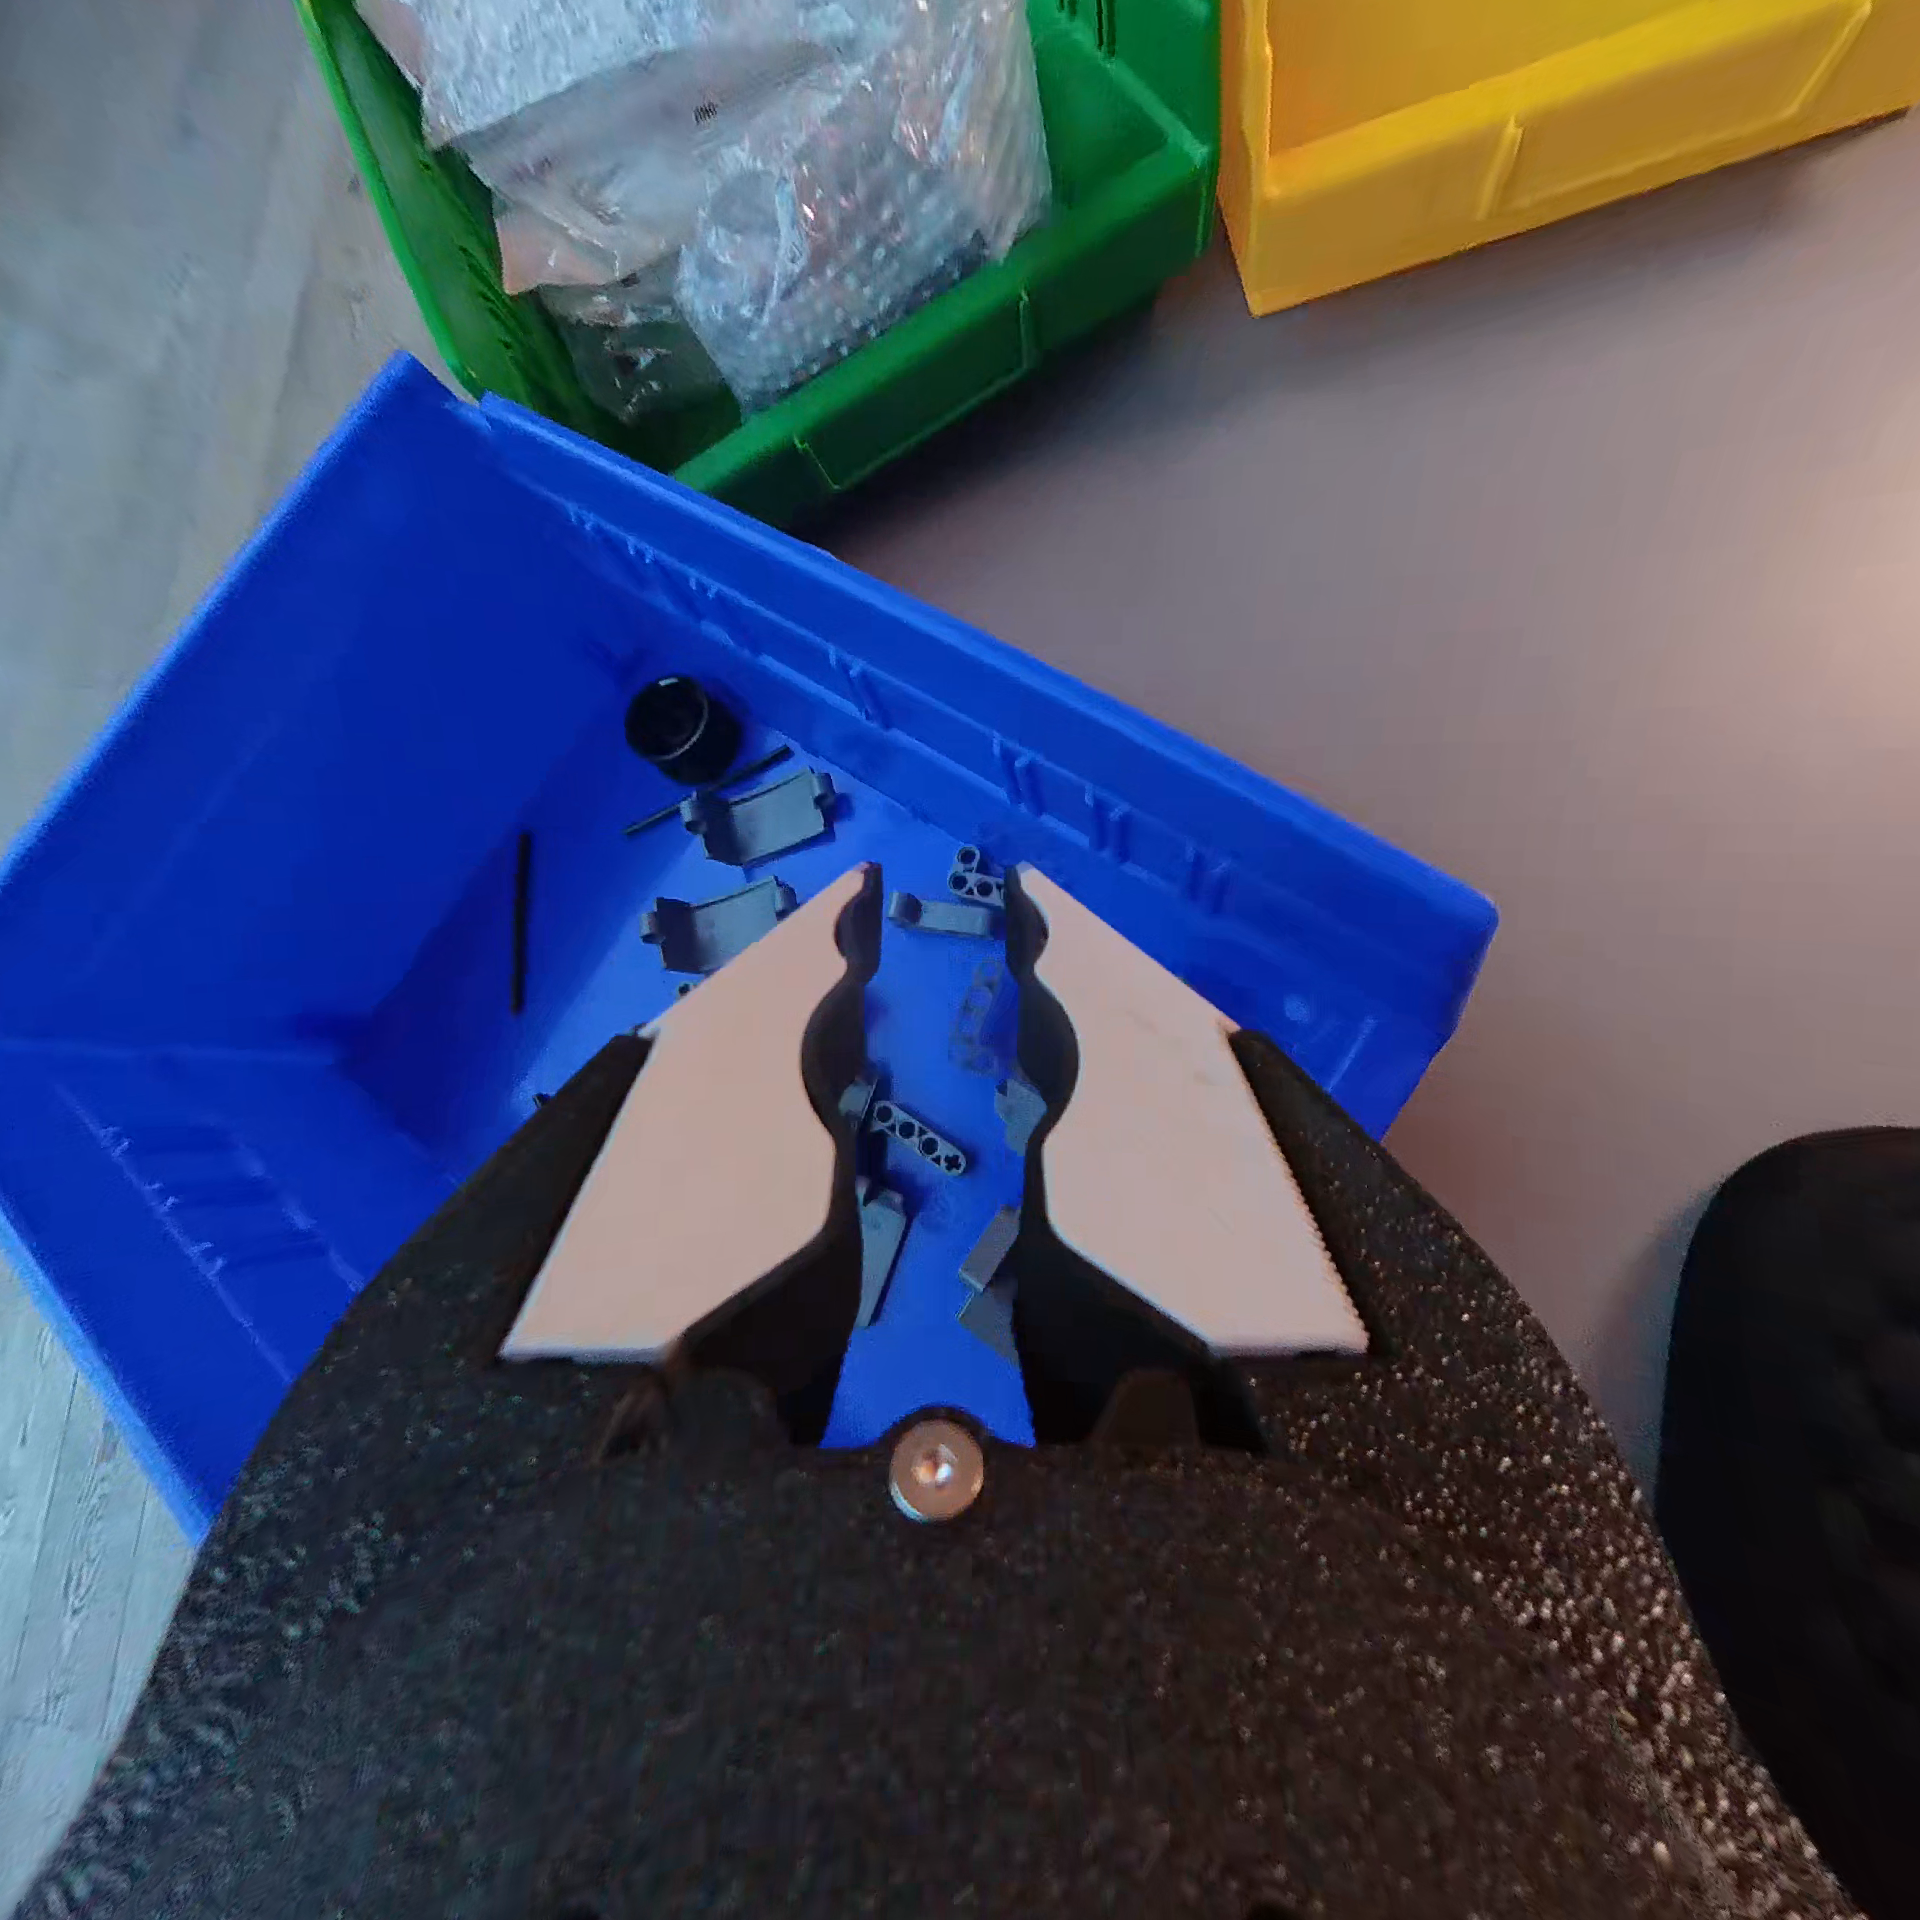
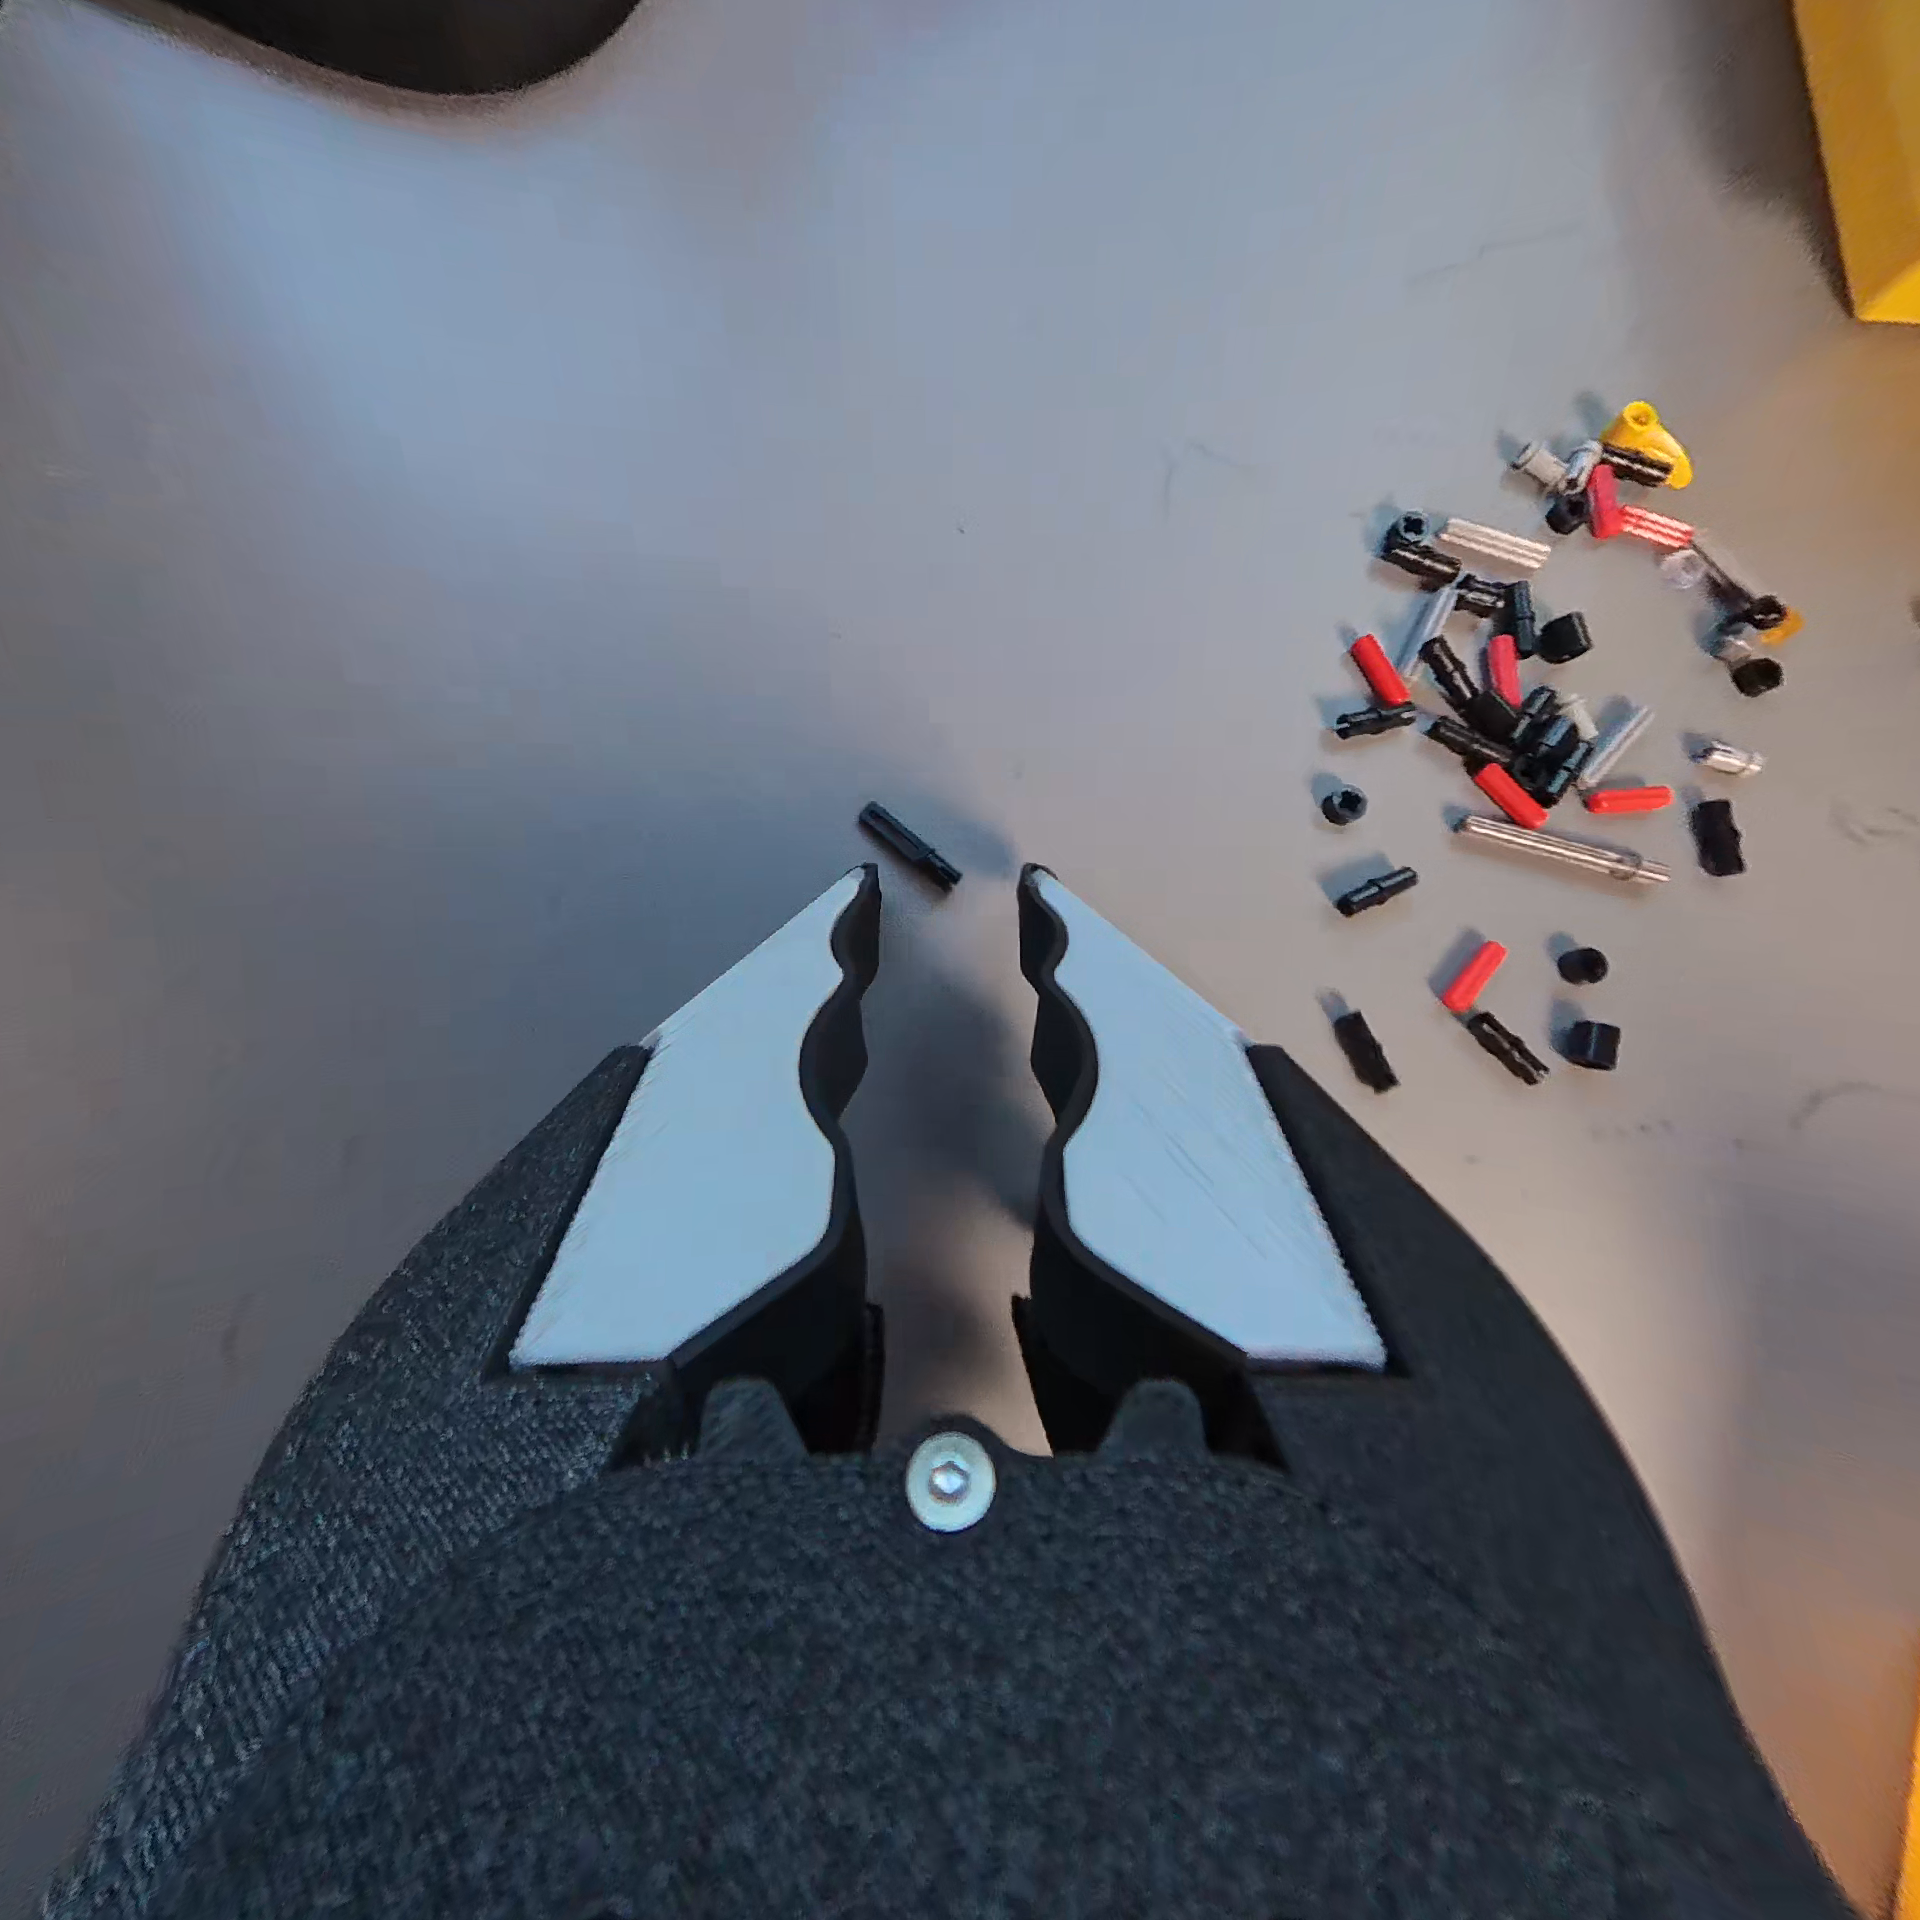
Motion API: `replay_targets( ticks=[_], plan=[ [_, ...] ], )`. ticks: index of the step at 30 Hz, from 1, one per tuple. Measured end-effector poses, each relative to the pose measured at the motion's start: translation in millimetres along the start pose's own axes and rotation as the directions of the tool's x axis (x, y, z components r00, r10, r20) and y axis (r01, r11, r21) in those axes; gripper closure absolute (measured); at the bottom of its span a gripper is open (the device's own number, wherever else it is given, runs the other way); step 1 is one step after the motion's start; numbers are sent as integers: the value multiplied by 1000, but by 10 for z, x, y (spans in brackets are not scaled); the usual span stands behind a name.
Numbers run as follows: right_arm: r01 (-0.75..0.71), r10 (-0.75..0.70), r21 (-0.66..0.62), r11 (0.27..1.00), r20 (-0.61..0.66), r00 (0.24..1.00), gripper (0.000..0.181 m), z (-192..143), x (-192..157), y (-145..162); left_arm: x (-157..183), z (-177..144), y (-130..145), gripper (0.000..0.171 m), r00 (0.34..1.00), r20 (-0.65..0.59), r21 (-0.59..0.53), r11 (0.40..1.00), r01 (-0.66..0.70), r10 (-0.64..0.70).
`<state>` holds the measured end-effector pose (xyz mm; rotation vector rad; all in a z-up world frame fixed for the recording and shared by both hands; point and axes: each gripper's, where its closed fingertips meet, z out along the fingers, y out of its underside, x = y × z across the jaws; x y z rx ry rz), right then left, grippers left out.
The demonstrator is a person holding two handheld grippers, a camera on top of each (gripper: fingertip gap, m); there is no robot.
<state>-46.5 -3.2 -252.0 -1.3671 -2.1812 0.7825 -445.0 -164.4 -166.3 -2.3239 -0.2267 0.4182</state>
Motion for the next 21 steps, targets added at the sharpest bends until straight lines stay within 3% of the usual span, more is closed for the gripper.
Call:
replay_targets(
  ticks=[2,5,8,11,13,16,18,21],
  plan=[
    [23,-23,-26,999,16,1000,157,26,-16,0,5,-63,-166,143,1000,19,80,997,-3,2],
    [65,-64,-26,998,34,997,173,38,-76,-15,210,-292,-638,140,999,-15,305,952,-24,30],
    [97,-96,-25,995,15,995,179,27,-117,-11,764,-643,-1150,141,973,-201,549,836,15,114],
    [73,-73,20,997,-14,997,180,-156,-147,-17,1455,-881,-1435,134,883,-385,669,740,67,269],
    [40,-33,55,998,-119,992,179,-497,-7,-16,1877,-859,-1489,126,819,-452,688,722,68,353],
    [-33,61,80,996,-383,922,180,-1366,391,71,2456,-659,-1432,115,720,-545,667,742,62,429],
    [-108,131,76,991,-581,803,179,-2080,697,259,2737,-458,-1356,114,679,-584,640,767,46,446],
    [-304,181,-9,953,-785,592,179,-3000,1089,879,3059,-160,-1169,113,616,-662,555,832,19,427]
  ],
)
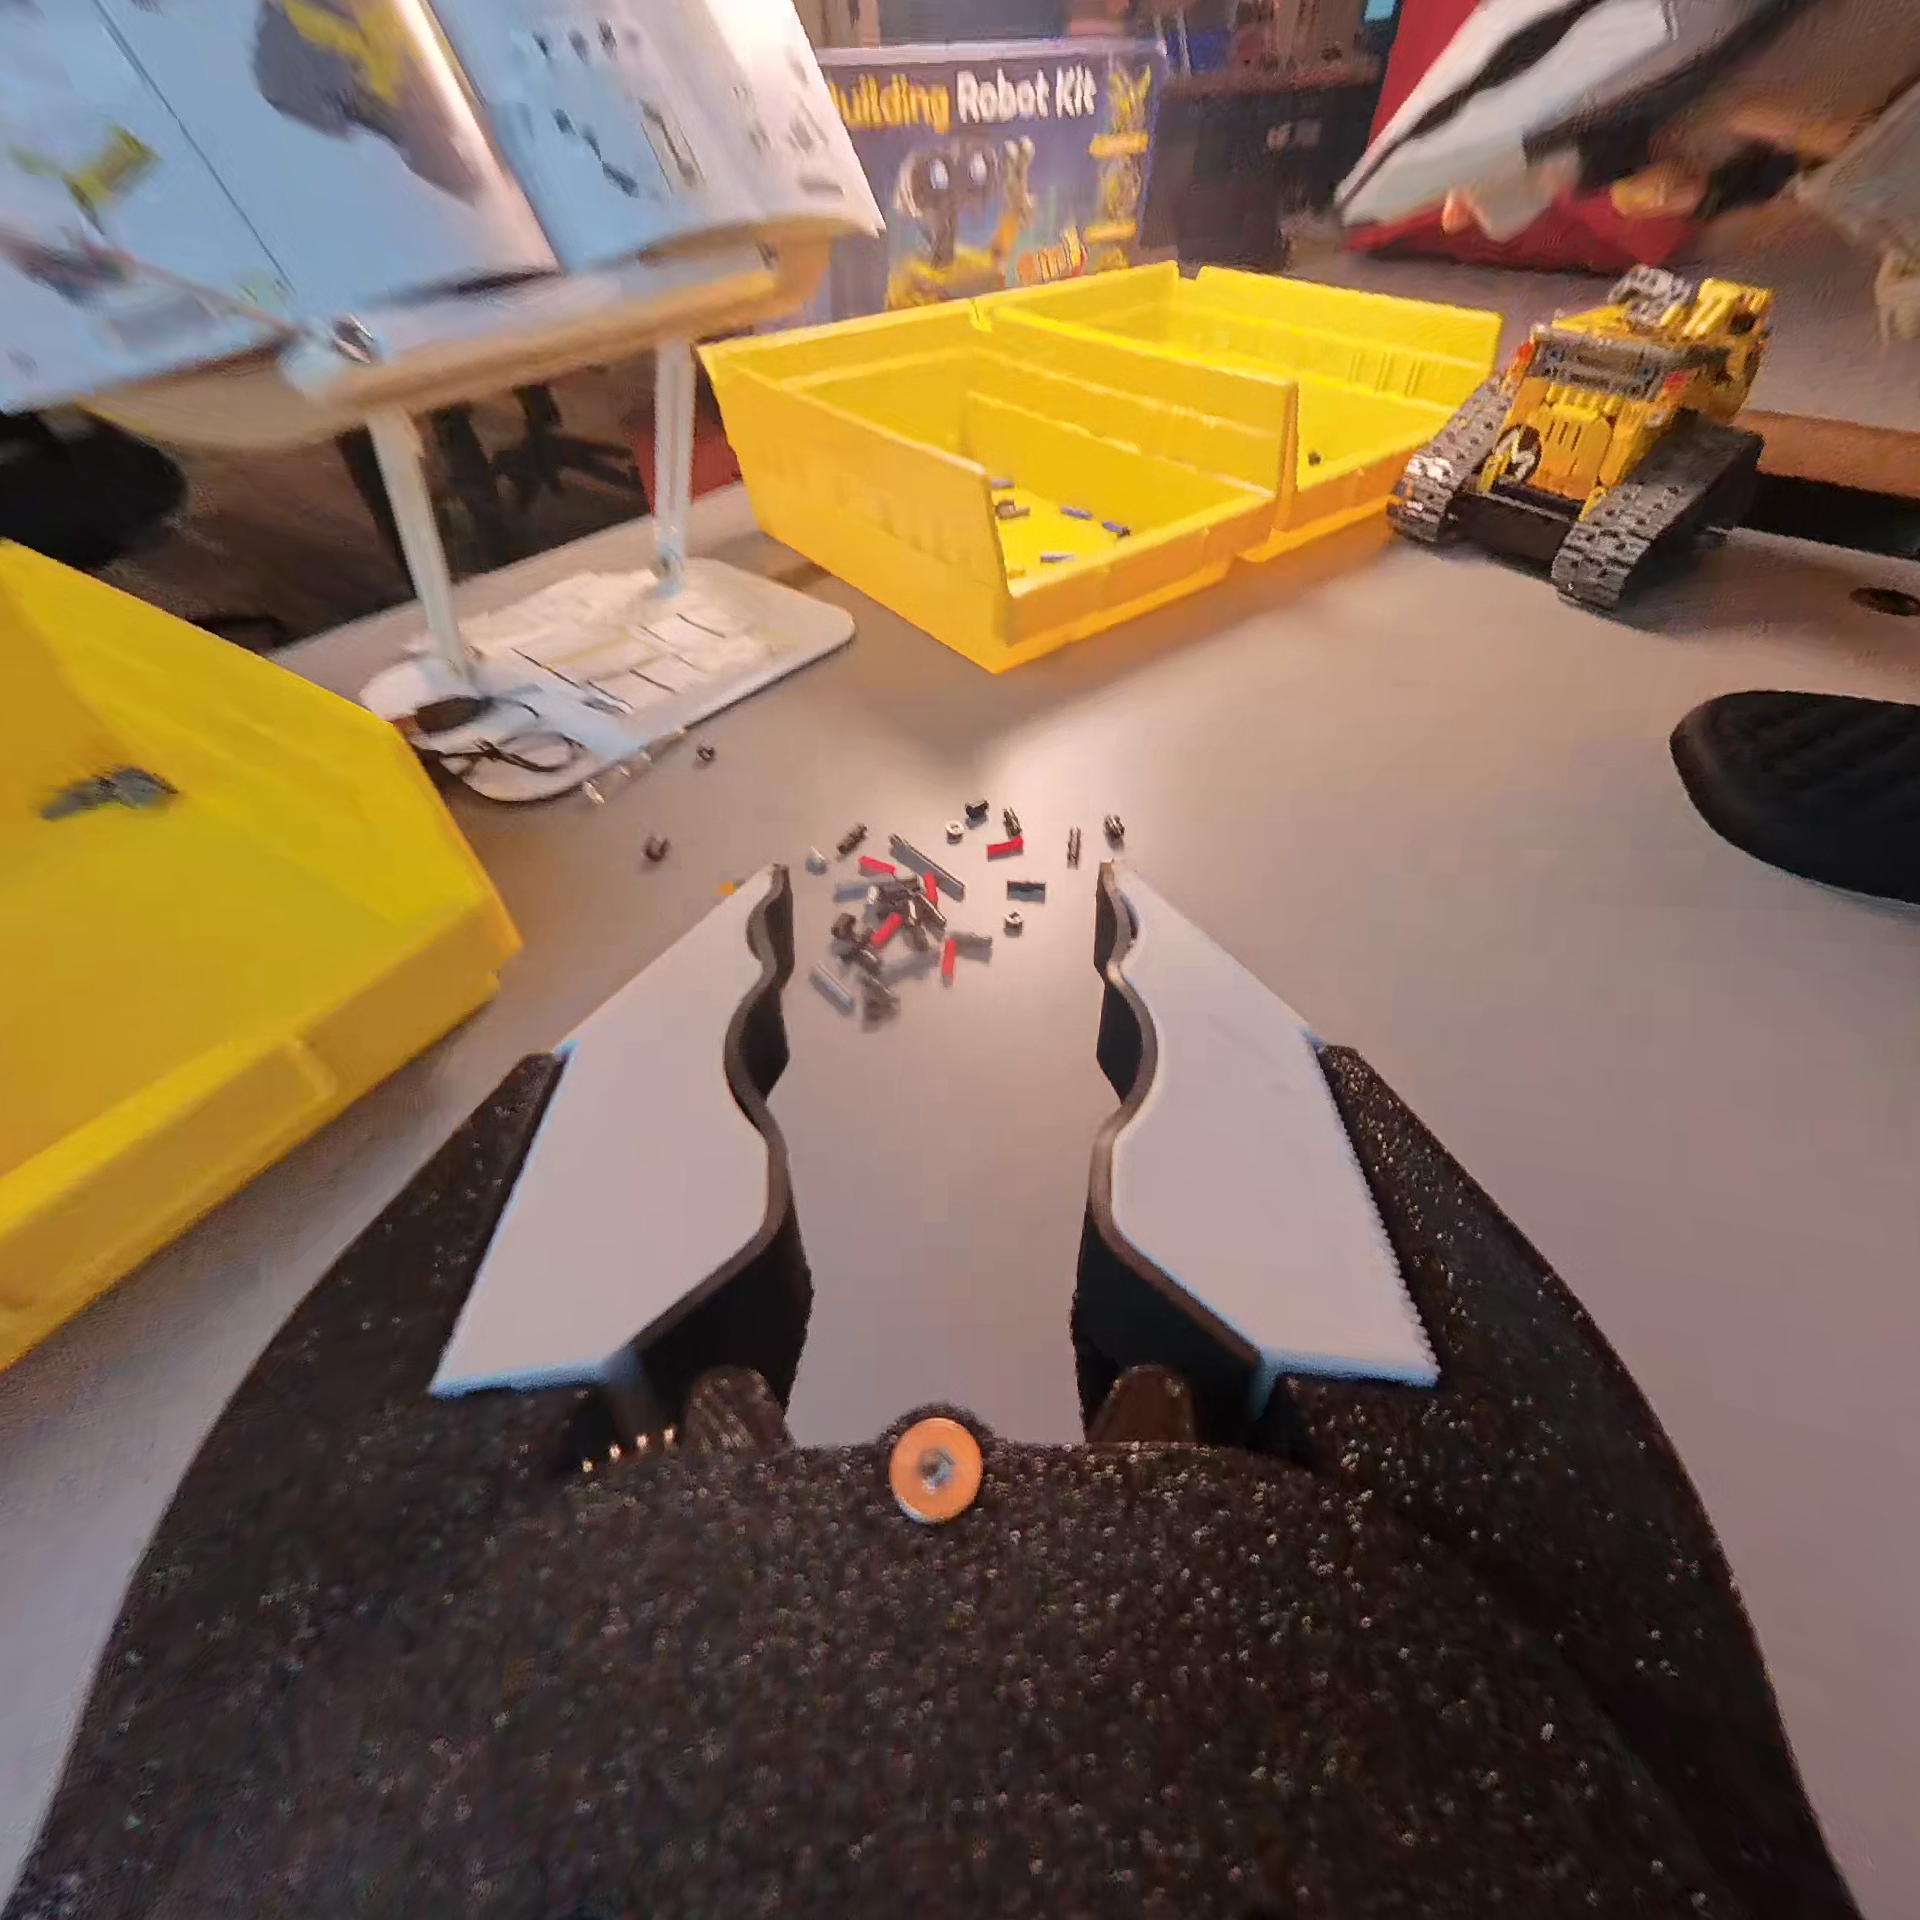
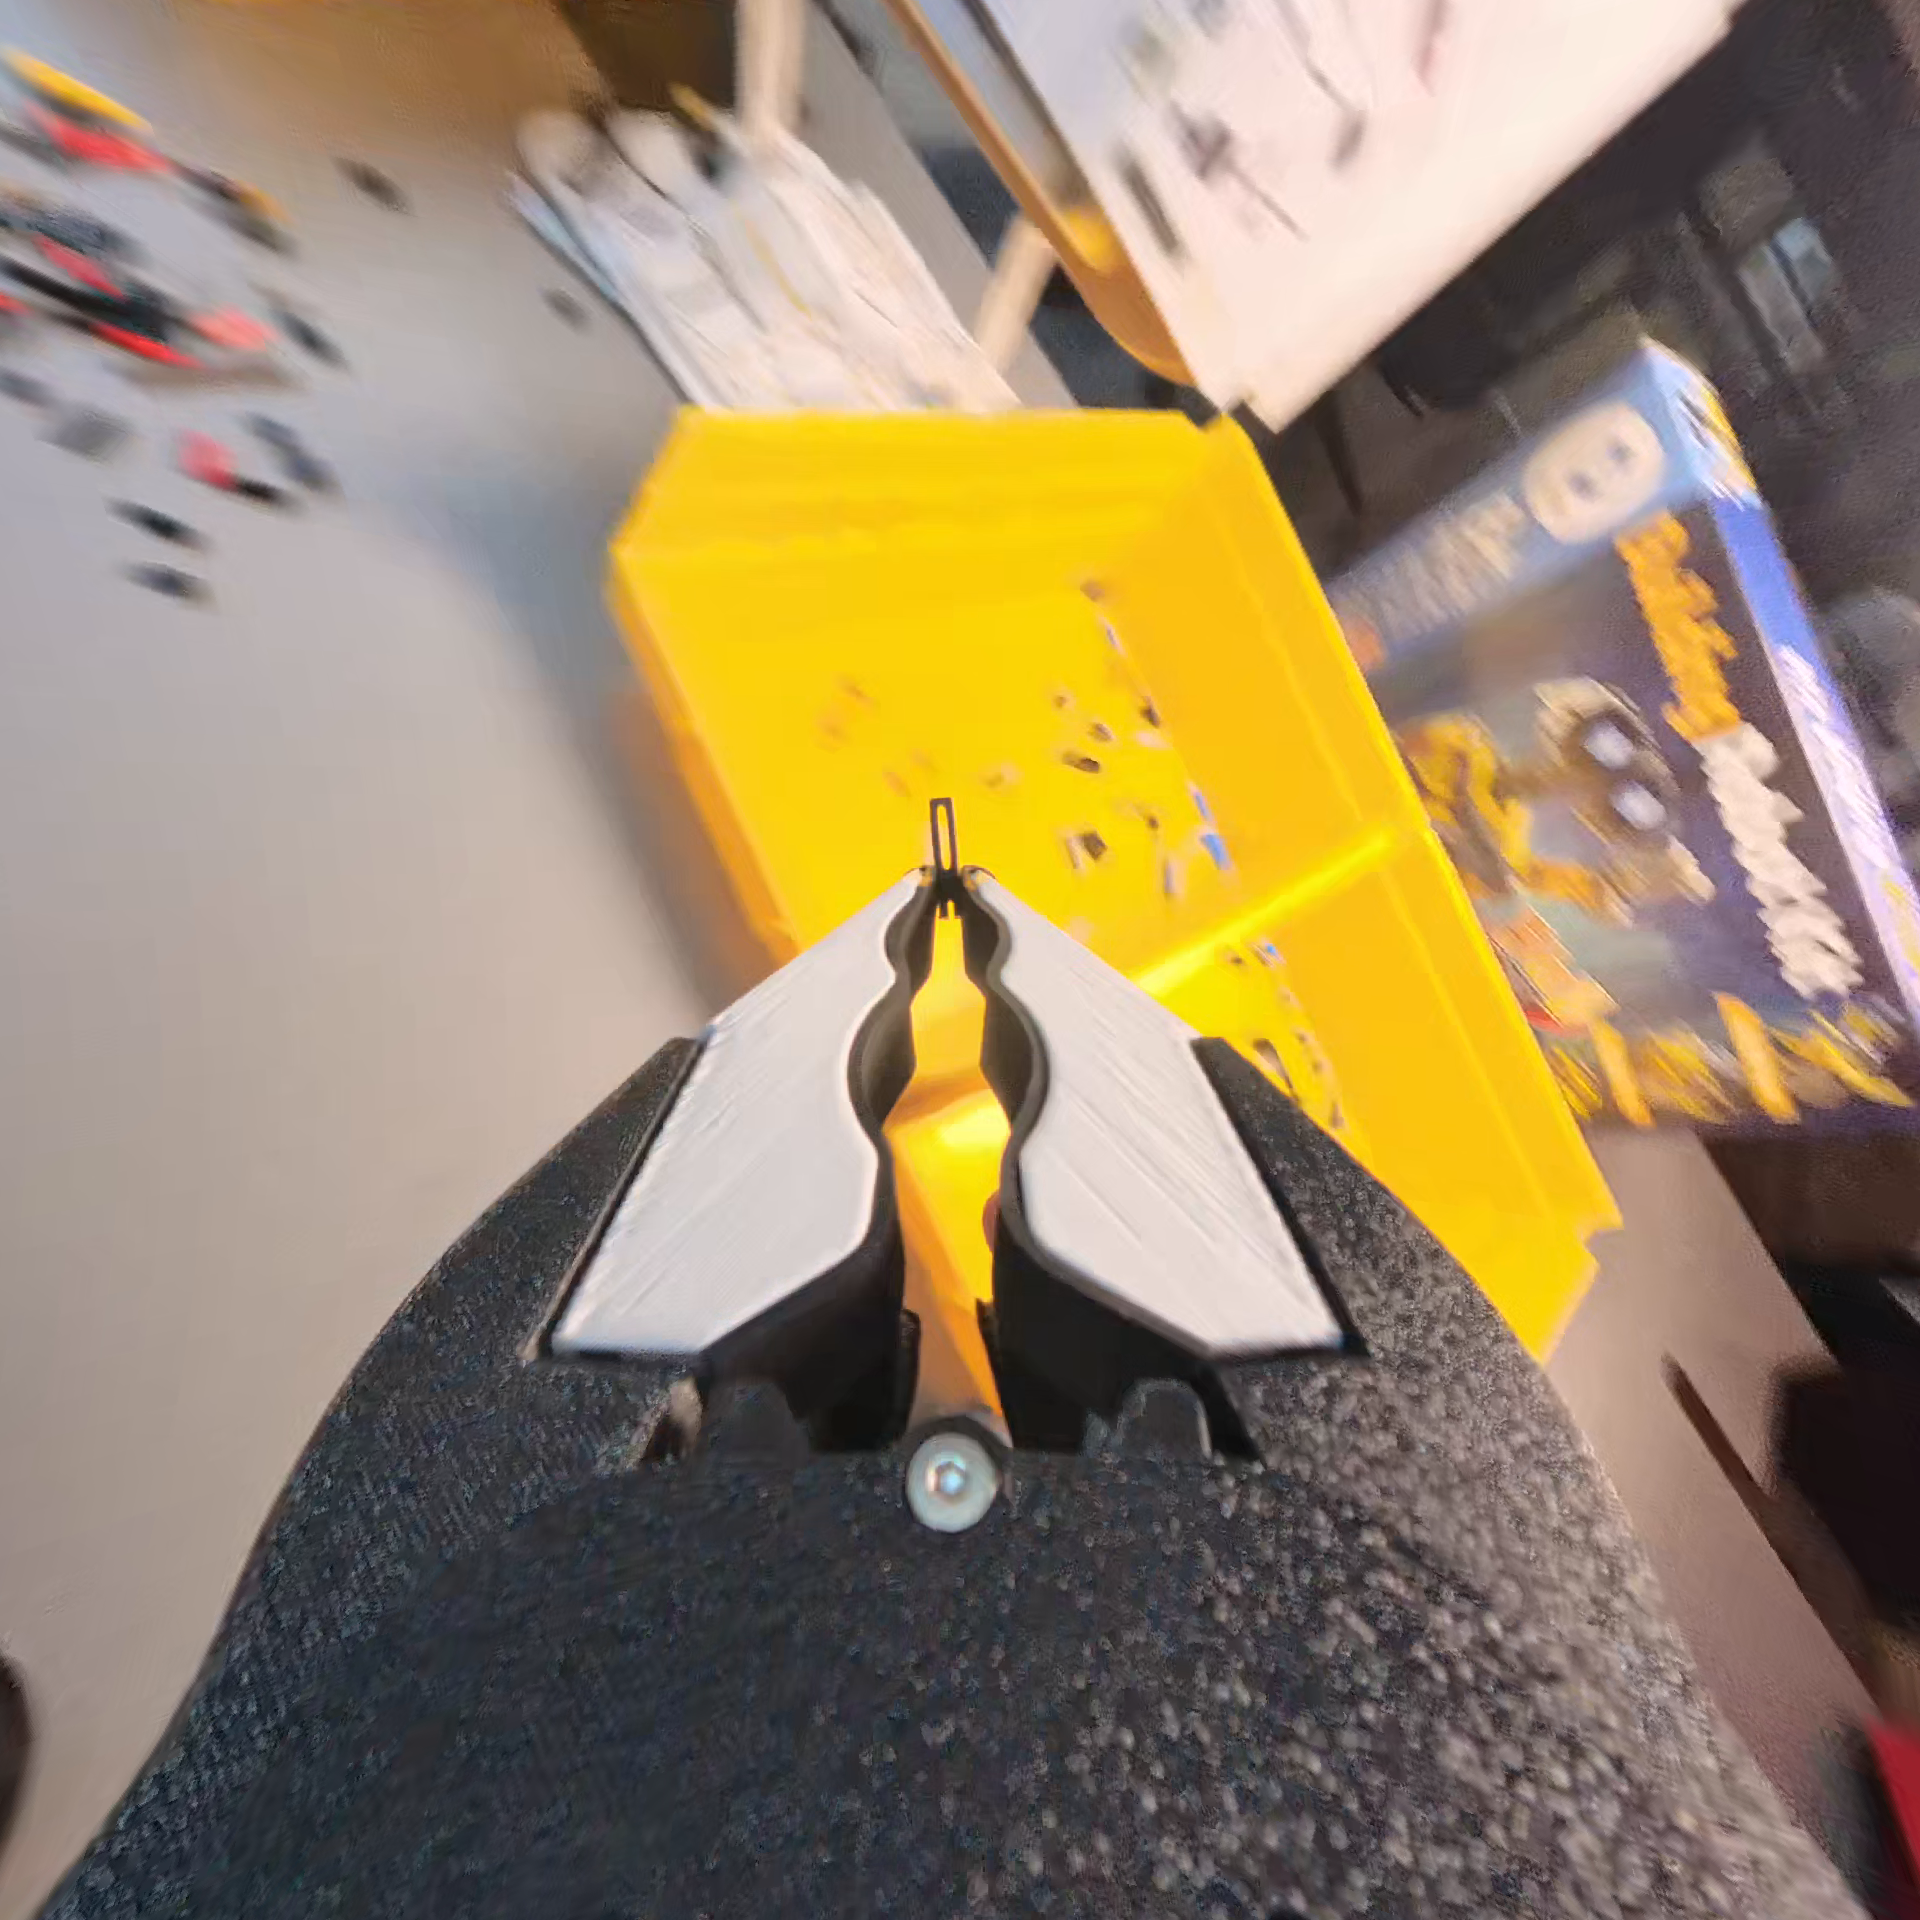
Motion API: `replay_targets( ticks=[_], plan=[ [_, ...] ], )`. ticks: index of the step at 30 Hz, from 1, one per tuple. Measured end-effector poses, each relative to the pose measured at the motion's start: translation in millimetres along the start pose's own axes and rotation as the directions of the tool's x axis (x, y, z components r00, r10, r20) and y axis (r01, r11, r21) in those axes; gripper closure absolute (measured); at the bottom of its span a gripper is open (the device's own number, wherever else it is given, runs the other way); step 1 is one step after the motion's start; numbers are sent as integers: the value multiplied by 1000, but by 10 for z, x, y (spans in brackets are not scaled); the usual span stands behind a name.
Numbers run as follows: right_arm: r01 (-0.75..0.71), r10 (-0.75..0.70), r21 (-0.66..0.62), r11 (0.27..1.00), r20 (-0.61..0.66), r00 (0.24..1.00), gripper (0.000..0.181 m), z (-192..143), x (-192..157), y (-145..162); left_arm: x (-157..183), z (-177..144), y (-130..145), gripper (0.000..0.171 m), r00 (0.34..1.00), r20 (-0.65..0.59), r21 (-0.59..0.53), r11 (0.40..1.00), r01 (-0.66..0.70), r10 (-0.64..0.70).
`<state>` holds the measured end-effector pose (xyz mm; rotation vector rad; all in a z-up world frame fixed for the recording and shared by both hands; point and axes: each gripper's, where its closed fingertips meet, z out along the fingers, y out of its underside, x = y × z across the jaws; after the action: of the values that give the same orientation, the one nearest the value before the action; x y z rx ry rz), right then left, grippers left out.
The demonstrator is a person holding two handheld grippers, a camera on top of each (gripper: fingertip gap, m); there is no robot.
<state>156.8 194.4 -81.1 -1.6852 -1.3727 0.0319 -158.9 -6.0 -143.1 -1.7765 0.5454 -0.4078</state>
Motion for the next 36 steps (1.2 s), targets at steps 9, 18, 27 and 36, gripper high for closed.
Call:
replay_targets(
  ticks=[9,18,27,36],
  plan=[
    [-190,106,-287,939,-286,952,171,391,1582,1187,195,220,637,108,995,-91,-205,978,32,-52],
    [-342,345,73,937,-355,869,151,252,1792,750,141,229,613,109,998,-56,-187,982,24,-35],
    [-277,337,399,874,-89,937,150,-184,453,-389,78,211,551,110,1000,-13,-145,989,24,-26],
    [-257,242,509,822,96,966,147,472,-572,-1444,-163,320,152,112,996,87,11,1000,15,-16]
  ],
)
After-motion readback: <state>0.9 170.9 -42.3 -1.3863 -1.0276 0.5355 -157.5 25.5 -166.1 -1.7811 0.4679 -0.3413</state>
